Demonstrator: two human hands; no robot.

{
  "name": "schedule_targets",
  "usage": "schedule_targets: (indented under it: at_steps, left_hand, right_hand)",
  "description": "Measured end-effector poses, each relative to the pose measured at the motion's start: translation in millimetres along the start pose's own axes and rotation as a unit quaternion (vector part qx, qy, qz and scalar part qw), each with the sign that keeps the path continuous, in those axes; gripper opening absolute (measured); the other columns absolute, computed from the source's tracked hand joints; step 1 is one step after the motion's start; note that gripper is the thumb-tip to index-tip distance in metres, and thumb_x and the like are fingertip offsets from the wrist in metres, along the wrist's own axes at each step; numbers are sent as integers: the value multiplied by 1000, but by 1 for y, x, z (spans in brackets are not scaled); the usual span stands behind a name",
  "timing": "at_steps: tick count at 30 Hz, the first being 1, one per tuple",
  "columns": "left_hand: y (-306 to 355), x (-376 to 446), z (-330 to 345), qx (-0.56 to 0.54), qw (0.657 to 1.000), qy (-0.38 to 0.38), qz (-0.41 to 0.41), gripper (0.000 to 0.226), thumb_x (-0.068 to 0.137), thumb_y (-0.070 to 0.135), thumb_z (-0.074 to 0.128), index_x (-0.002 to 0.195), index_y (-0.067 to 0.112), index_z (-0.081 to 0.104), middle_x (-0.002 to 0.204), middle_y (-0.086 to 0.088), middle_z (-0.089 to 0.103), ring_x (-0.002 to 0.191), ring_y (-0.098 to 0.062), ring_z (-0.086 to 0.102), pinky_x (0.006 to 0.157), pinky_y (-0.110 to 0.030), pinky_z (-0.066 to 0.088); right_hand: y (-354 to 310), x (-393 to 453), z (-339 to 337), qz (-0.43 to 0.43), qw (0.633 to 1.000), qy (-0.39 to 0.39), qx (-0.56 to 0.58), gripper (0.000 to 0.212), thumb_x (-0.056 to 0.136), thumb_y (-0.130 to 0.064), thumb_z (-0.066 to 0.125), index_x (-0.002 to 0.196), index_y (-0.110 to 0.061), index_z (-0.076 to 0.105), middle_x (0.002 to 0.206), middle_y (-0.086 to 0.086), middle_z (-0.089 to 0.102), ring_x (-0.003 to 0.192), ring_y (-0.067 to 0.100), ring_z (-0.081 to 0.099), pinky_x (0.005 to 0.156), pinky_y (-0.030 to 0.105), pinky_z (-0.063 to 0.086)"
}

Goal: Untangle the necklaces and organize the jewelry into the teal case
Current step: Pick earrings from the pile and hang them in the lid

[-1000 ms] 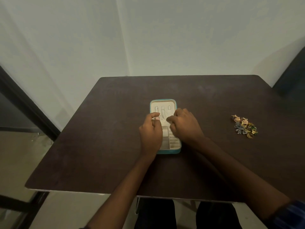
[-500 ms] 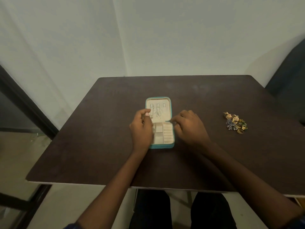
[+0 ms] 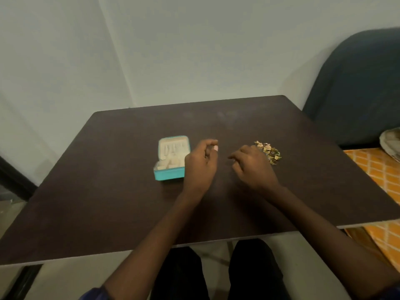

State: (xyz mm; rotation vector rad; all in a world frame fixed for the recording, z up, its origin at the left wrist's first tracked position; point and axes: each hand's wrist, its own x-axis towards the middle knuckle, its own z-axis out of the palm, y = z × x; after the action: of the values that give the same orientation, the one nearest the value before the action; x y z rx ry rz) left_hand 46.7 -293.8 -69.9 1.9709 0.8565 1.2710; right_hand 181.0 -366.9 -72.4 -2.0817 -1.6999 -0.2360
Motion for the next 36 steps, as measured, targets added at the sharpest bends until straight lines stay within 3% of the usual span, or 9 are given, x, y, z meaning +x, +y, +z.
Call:
schedule_targets:
  at_steps: [2, 6, 14, 19, 23, 25, 29, 32, 36]
  left_hand:
    - [5, -1, 17, 20, 999, -27, -1, 18, 90, 18, 57, 106, 15, 65, 66, 14, 52, 60, -1, 48, 62, -18, 40]
    - [11, -6, 42, 41, 996, -81, -2, 18, 91, 22, 57, 107, 18, 65, 65, 14, 51, 56, 3, 49, 57, -4, 35]
    - [8, -2, 82, 54, 987, -148, -16, 15, 90, 16, 58, 101, 13, 66, 62, 15, 50, 57, 1, 48, 56, -7, 35]
    - [2, 4, 105, 105, 975, -195, -9, 19, 89, 17, 57, 105, 13, 67, 83, 3, 61, 75, -9, 55, 72, -25, 45]
    - [-4, 10, 124, 184, 957, -222, 19, 29, 93, 21, 52, 121, 21, 62, 107, -3, 58, 98, -16, 53, 75, -18, 32]
    - [-7, 14, 131, 216, 946, -242, 24, 33, 94, 24, 51, 127, 22, 57, 112, -3, 54, 102, -16, 52, 79, -20, 34]
    - [-8, 21, 140, 271, 928, -256, 6, 32, 95, 34, 48, 123, 21, 56, 110, -8, 52, 101, -22, 53, 79, -34, 43]
    - [-6, 28, 147, 306, 914, -265, 6, 32, 95, 42, 46, 108, 15, 58, 102, -8, 51, 92, -22, 54, 69, -33, 41]
    - [-9, 38, 153, 273, 919, -283, -18, 27, 91, 39, 53, 103, 17, 64, 98, -4, 57, 91, -21, 59, 75, -34, 49]
  right_hand:
    - [19, -6, -5, 23, 1000, 11, 7, 34, 81, -24, 43, 94, -11, 71, 86, 11, 65, 82, 32, 58, 71, 36, 44]
    - [54, -23, -14, 71, 997, 33, -3, 20, 82, -13, 58, 97, -10, 71, 97, 13, 66, 88, 33, 57, 73, 35, 42]
    - [122, -36, -18, 159, 987, 26, 9, 23, 91, -15, 52, 111, -13, 64, 104, 10, 62, 96, 26, 50, 76, 35, 40]
    - [140, -31, -15, 147, 988, -42, -1, 33, 93, -22, 52, 125, -17, 56, 113, 13, 56, 104, 27, 47, 82, 35, 39]
    - [140, -25, -16, 115, 991, -64, -23, 37, 91, -34, 54, 126, -20, 57, 111, 12, 53, 101, 25, 46, 79, 33, 39]
    - [140, -22, -15, 97, 992, -73, -39, 37, 91, -35, 55, 124, -19, 59, 109, 11, 54, 98, 24, 46, 74, 30, 36]
    - [139, -19, -13, 87, 994, -59, -43, 33, 91, -35, 54, 117, -17, 63, 104, 11, 55, 95, 24, 47, 71, 28, 32]
    - [139, -18, -15, 84, 994, -52, -41, 28, 91, -34, 56, 110, -16, 66, 104, 11, 56, 95, 24, 48, 71, 30, 36]
    - [141, -16, -16, 84, 994, -45, -47, 23, 89, -31, 58, 102, -13, 67, 102, 11, 57, 94, 25, 48, 70, 28, 32]
